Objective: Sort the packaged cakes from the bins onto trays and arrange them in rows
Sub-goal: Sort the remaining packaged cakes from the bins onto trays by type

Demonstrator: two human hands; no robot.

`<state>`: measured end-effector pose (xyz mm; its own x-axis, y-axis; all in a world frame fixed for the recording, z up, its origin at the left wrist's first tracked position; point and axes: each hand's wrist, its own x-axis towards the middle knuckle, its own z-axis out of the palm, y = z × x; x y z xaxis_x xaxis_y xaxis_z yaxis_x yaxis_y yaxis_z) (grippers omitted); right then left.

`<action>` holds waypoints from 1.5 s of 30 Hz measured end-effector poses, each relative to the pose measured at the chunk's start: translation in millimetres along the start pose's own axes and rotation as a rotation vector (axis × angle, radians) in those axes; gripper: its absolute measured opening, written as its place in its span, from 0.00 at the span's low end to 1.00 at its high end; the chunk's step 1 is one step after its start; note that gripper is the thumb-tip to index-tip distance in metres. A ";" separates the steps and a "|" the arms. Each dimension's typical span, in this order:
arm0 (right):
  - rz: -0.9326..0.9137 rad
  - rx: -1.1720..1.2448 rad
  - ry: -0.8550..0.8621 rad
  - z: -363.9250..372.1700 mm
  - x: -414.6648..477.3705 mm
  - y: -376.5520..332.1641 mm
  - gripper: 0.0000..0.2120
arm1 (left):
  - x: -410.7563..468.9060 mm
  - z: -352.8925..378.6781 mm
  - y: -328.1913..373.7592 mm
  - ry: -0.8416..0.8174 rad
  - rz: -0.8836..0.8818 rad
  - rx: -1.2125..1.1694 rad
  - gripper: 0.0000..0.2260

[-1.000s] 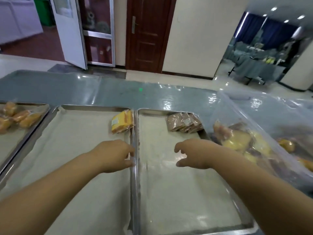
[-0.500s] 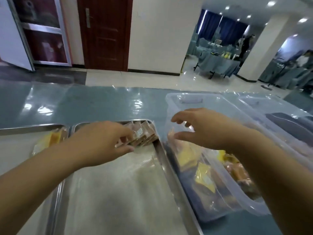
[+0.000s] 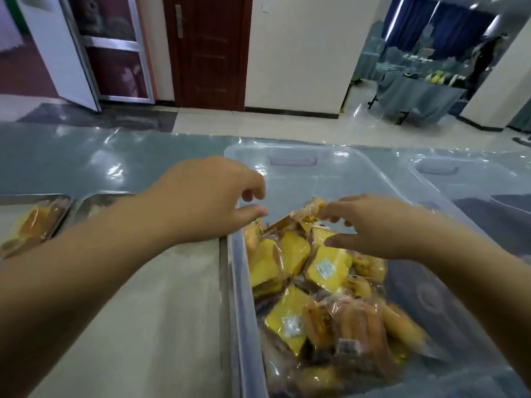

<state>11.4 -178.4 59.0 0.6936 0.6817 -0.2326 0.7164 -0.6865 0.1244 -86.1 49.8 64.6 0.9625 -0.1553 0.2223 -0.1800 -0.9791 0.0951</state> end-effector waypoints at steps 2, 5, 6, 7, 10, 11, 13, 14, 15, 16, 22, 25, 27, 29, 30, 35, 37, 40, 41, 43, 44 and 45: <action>0.005 0.002 -0.067 15.1 8.4 23.2 0.24 | 21.1 11.3 20.9 -0.026 -0.012 0.035 0.13; 0.046 0.018 -0.197 43.6 29.2 47.4 0.27 | 49.8 37.0 40.6 -0.106 -0.051 0.111 0.13; 0.053 0.013 -0.228 53.2 37.2 51.8 0.28 | 57.5 45.6 44.0 -0.138 -0.067 0.139 0.13; 0.059 0.005 -0.252 61.8 44.6 54.0 0.28 | 64.5 53.6 45.8 -0.167 -0.083 0.159 0.13; 0.067 0.023 -0.296 82.5 64.2 50.9 0.26 | 77.3 72.5 45.8 -0.230 -0.128 0.189 0.13; 0.059 0.047 -0.307 91.1 70.0 48.8 0.24 | 79.0 78.1 44.7 -0.256 -0.144 0.206 0.13; 0.041 0.065 -0.317 110.0 78.3 45.0 0.21 | 79.2 89.4 41.8 -0.326 -0.170 0.245 0.13; 0.044 0.053 -0.311 116.5 79.7 43.3 0.21 | 78.6 93.8 40.0 -0.363 -0.181 0.258 0.13; 0.047 0.049 -0.284 122.9 82.4 43.6 0.22 | 78.3 97.2 38.1 -0.394 -0.195 0.264 0.13; 0.058 0.058 -0.265 126.3 84.8 44.9 0.23 | 78.3 99.3 36.3 -0.412 -0.208 0.266 0.12; 0.137 0.169 -0.254 118.4 96.1 59.7 0.22 | 79.2 104.1 32.2 -0.437 -0.209 0.250 0.10; 0.121 0.146 -0.178 117.7 103.0 64.9 0.28 | 80.1 105.4 29.8 -0.454 -0.208 0.218 0.09; 0.132 0.132 -0.220 119.4 108.6 67.6 0.28 | 80.8 107.2 28.4 -0.461 -0.205 0.205 0.08; 0.152 0.204 -0.285 122.1 112.8 70.3 0.28 | 81.2 109.3 27.7 -0.457 -0.197 0.201 0.08; 0.156 0.230 -0.301 121.3 112.5 70.2 0.28 | 81.4 109.9 27.2 -0.457 -0.194 0.200 0.07; 0.175 0.187 -0.290 119.4 111.8 70.7 0.30 | 81.4 111.3 26.5 -0.481 -0.173 0.228 0.05; 0.171 0.216 -0.289 119.8 111.1 71.4 0.30 | 80.4 111.6 27.5 -0.493 -0.148 0.260 0.05; 0.165 0.270 -0.294 116.8 108.1 71.3 0.30 | 79.8 113.4 30.1 -0.533 -0.110 0.297 0.05; 0.160 0.268 -0.290 114.3 107.1 70.8 0.30 | 80.0 114.0 30.8 -0.554 -0.101 0.307 0.05; 0.145 0.235 -0.263 104.4 104.1 69.1 0.28 | 80.3 113.6 32.1 -0.593 -0.070 0.327 0.06; 0.136 0.211 -0.238 96.9 101.2 68.1 0.27 | 80.3 113.5 32.6 -0.617 -0.048 0.343 0.06; 0.125 0.181 -0.200 88.1 97.6 67.3 0.26 | 80.2 113.1 33.5 -0.650 -0.021 0.367 0.07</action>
<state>120.7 -180.4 -40.3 0.7343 0.5379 -0.4140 0.5886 -0.8084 -0.0062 8.0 -10.4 -24.1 0.9114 -0.0713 -0.4052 -0.1907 -0.9459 -0.2625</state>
